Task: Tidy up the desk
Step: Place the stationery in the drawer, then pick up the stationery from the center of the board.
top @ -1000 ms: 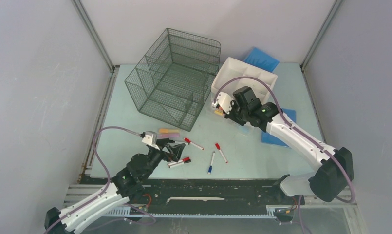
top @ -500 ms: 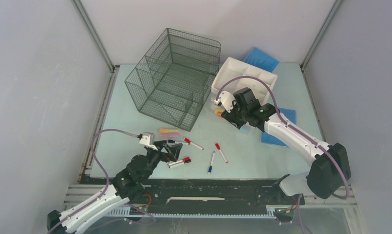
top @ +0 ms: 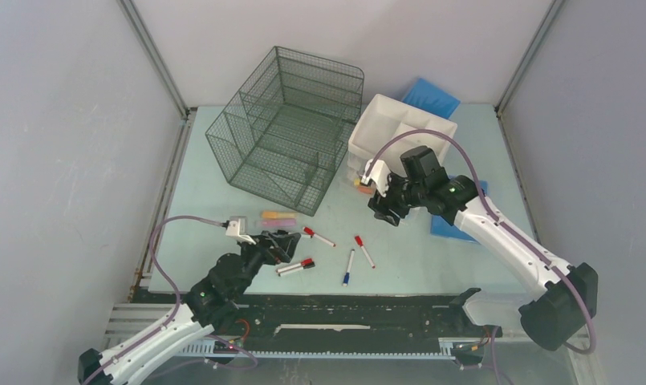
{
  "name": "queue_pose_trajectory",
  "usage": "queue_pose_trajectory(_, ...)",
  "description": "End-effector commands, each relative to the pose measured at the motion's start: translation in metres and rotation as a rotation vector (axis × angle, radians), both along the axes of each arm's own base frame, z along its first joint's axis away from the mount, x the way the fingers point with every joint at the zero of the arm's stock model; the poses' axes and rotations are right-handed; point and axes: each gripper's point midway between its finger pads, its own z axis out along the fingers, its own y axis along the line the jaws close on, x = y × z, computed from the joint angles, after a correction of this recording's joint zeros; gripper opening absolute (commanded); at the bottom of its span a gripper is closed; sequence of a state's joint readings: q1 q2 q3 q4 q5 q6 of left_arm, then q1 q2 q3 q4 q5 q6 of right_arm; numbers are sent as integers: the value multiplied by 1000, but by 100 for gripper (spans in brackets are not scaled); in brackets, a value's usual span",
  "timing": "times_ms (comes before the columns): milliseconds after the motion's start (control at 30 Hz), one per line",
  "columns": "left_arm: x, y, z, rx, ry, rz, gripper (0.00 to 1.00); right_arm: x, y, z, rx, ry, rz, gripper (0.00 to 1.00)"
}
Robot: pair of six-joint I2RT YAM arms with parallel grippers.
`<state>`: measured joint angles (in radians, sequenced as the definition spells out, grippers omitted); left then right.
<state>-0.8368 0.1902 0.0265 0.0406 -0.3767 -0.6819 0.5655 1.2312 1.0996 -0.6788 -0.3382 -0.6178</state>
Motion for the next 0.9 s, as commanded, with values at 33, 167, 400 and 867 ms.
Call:
queue_pose_trajectory(33,1,-2,-1,-53,31,11,100,-17,7,8,31,4,93,66)
queue_pose_trajectory(167,1,-3,-7,-57,58,10,100,-19,8,5,25,13,109,66)
queue_pose_trajectory(400,1,-4,-4,-52,67,8,100,-22,11,-1,10,27,129,66)
queue_pose_trajectory(867,4,-4,-5,-132,91,20,100,-23,11,-5,-3,37,139,66)
